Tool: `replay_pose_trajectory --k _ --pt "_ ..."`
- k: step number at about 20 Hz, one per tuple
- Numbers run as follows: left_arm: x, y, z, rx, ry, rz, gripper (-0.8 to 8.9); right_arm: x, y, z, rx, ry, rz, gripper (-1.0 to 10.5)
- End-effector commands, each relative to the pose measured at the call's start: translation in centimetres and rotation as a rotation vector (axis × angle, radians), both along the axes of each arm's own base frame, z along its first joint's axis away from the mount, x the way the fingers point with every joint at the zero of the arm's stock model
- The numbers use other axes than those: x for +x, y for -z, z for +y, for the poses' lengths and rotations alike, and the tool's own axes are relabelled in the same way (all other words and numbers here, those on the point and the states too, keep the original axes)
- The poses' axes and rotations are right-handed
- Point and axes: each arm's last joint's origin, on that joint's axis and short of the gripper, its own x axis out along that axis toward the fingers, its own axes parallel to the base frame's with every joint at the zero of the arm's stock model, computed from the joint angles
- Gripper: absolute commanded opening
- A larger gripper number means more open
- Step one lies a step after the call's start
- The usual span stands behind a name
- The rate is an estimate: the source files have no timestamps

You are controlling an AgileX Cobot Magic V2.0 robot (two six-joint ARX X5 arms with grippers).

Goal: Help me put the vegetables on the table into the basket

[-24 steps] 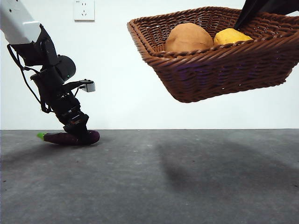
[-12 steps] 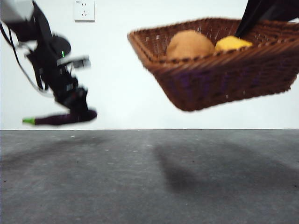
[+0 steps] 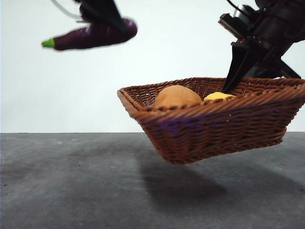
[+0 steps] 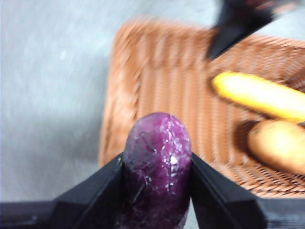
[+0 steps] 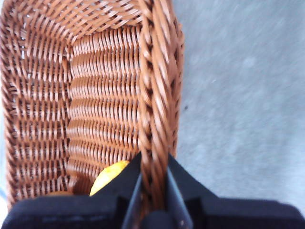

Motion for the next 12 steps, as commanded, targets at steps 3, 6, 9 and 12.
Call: replay_pose_trajectory --k 3,6,9,12 --pt "-3.6 0.1 -5.0 0.108 0.220 -0.086 -0.06 -0.2 0.2 1.4 0.068 -0.081 0.017 -0.1" --pt "-5.8 0.9 -8.6 0.221 0.346 -0.170 -0.07 -0.4 0.2 1.9 0.094 -0.112 0.025 -0.1" --pt "-5.8 2.6 -9.9 0.270 0.377 -0.115 -0.07 -0.5 0.1 1.9 0.118 -0.145 0.025 -0.1" --pt "-5.1 4.8 -11.3 0.308 0.399 -0.060 -0.07 -0.5 0.1 2.0 0.122 -0.165 0.013 -0.1"
